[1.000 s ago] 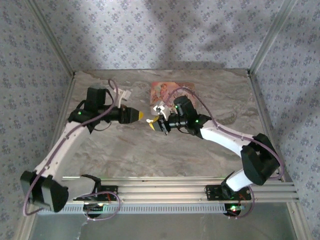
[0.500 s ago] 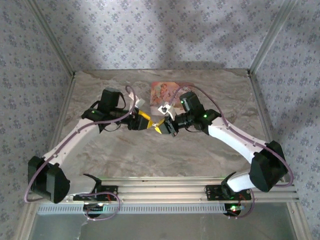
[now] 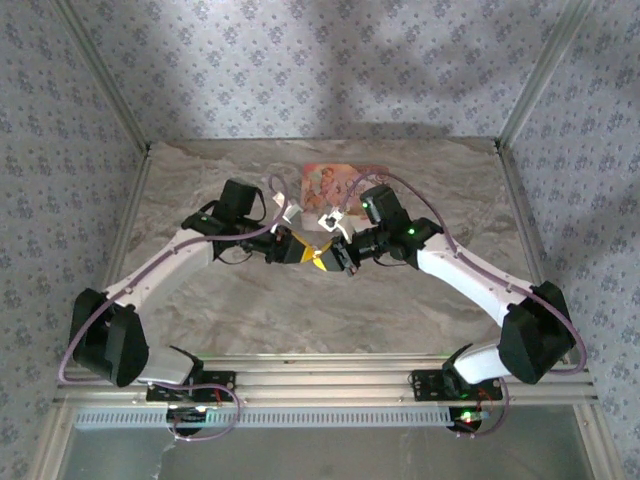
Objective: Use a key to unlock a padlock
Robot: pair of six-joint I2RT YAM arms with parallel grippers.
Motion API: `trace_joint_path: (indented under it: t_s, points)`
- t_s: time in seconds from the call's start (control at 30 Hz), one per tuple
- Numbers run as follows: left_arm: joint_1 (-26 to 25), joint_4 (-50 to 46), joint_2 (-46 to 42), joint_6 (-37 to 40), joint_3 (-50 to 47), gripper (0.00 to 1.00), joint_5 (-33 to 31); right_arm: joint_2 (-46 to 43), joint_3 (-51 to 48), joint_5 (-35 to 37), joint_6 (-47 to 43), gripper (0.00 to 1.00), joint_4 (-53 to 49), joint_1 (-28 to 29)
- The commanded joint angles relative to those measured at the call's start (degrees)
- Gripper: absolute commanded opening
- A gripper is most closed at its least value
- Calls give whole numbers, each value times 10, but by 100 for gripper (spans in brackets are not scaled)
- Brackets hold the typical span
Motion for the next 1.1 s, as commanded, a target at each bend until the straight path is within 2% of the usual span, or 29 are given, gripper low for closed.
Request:
trace_joint_path:
  t_s: [0.0,0.07,0.17,0.27,0.4,0.5,0.63,0.8,0.93,1.07]
  points:
    - [-1,-10,13,2,22,7,4,-3,10,-24,-13,0,-7,0]
    - [-1,-9,14,-5,21,1,4,-3,7,-23,-5,0,0,-4]
    - [2,-2,15,-23,18,0,1,-8,-2,-8,18,1,25,-14]
    - [13,48,12,-80,-1,0,1,-20,-21,10,64,25,67,-34]
    - [37,153,-5,-195,-46,0,-24,-47,-60,34,178,47,142,-71]
    - [52,235,-18,-262,-77,0,-34,-63,-89,34,275,53,195,-105]
    - [53,283,-23,-309,-86,0,-37,-87,-104,91,353,51,204,-118]
    - [51,362,-19,-377,-98,0,-10,-94,-124,118,443,48,300,-99]
    - [37,322,-11,-344,-80,0,6,-77,-129,133,516,47,381,-82]
    - [25,315,-5,-338,-74,0,16,-45,-113,123,548,43,409,-66]
